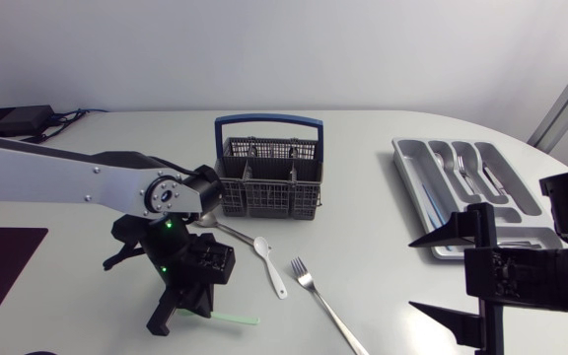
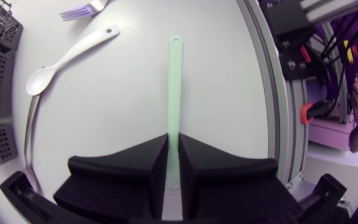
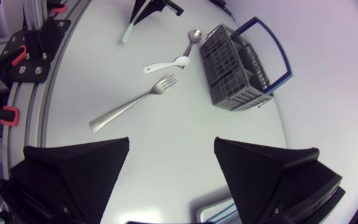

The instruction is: Unload the cutlery basket into the drawer organizer.

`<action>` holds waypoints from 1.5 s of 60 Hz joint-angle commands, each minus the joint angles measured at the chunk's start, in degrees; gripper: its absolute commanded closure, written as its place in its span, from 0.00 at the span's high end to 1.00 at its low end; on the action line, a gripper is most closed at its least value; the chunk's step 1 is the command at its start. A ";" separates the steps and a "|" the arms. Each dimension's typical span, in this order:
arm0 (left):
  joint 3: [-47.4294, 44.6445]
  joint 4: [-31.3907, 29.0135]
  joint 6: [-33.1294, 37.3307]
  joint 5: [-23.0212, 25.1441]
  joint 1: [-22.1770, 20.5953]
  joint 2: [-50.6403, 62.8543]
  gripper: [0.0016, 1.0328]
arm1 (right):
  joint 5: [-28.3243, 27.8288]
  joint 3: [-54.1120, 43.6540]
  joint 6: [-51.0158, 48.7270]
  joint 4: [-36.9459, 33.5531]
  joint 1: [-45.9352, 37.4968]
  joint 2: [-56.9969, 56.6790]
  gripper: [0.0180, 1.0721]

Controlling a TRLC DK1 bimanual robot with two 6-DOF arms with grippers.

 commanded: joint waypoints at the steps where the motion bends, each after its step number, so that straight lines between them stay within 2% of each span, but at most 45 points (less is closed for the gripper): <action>1: 2.29 -1.56 -4.42 1.74 -0.22 -2.66 0.07 | 1.52 -1.34 5.66 3.05 3.69 -3.04 0.89; 7: 4.22 -2.79 -11.01 3.15 -0.57 -3.89 0.07 | 7.76 -1.61 11.98 5.95 13.18 -3.57 0.86; 19: 10.29 -11.14 -16.55 7.90 -1.71 -4.60 0.07 | 22.52 -1.78 19.54 13.25 33.57 -0.14 0.86; 28: 14.77 -15.53 -19.63 10.01 -2.94 -3.89 0.07 | 24.63 -0.11 20.25 16.41 39.55 4.51 0.86; 32: 16.17 -16.68 -20.77 11.06 -3.12 -3.28 0.07 | 24.81 1.56 21.65 16.68 41.22 7.33 0.96; 36: 17.32 -17.73 -21.03 11.24 -3.47 -2.31 0.07 | 24.81 2.87 23.23 16.77 42.71 9.70 0.96; 45: 18.46 -18.87 -20.94 13.17 -3.91 -0.55 0.07 | 28.85 3.49 23.32 20.81 47.63 12.42 0.95; 56: 19.78 -20.28 -21.03 15.19 -5.05 0.85 0.07 | 33.86 3.66 22.79 26.43 50.97 16.29 0.71; 65: 22.33 -21.60 -21.38 16.33 -4.97 2.87 0.07 | 36.15 4.02 22.53 29.07 53.61 19.02 0.68; 70: 23.47 -22.39 -21.65 17.30 -4.97 3.84 0.07 | 36.76 4.19 22.00 30.04 54.93 20.42 0.58; 74: 24.61 -23.53 -21.56 17.65 -4.97 4.63 0.07 | 37.73 4.19 21.48 31.44 56.25 21.57 0.46; 87: 26.72 -26.34 -21.47 18.44 -5.05 6.13 0.07 | 39.40 4.10 19.98 32.76 57.21 22.88 0.34; 90: 27.60 -27.84 -21.30 19.32 -5.14 6.56 0.07 | 40.28 3.58 19.01 33.55 57.21 23.23 0.26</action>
